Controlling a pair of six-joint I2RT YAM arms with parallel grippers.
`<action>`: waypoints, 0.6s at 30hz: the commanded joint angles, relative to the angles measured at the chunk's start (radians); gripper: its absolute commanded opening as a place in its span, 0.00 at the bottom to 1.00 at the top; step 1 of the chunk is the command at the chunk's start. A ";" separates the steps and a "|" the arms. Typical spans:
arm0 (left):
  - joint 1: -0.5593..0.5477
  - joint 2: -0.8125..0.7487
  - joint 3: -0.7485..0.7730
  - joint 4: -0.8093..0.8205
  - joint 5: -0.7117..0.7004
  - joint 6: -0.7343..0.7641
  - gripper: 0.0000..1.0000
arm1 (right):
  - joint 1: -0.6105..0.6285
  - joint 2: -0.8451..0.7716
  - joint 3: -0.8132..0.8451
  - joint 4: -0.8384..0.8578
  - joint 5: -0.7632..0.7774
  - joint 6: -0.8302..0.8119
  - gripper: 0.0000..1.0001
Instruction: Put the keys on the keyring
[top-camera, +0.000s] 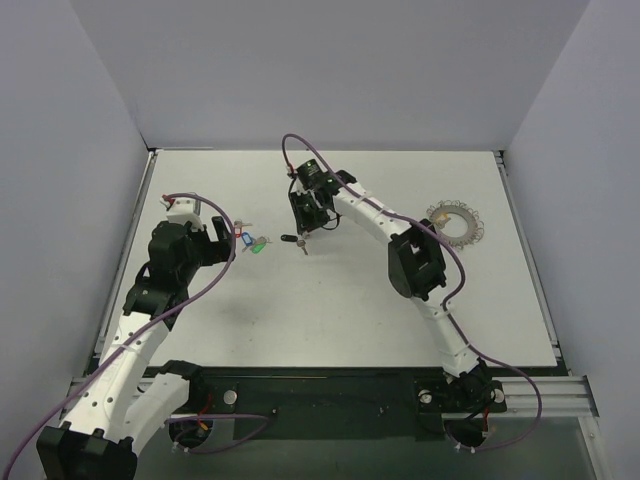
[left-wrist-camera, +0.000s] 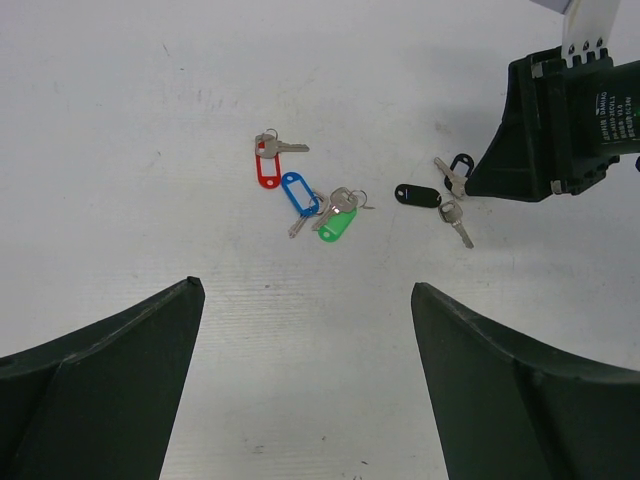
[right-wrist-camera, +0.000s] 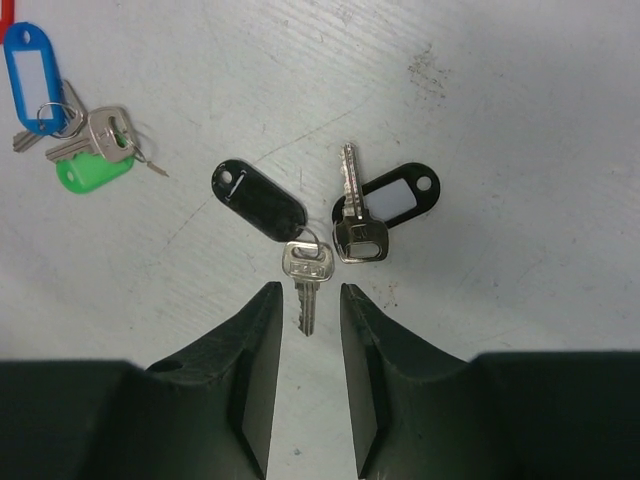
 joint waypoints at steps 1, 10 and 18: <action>-0.004 -0.002 0.026 0.050 0.015 0.010 0.95 | 0.001 0.037 0.052 -0.024 0.027 0.018 0.25; -0.004 0.001 0.026 0.051 0.025 0.010 0.95 | -0.006 0.075 0.086 -0.025 0.045 0.024 0.23; -0.004 0.004 0.025 0.053 0.032 0.011 0.95 | -0.009 0.100 0.103 -0.025 0.037 0.027 0.20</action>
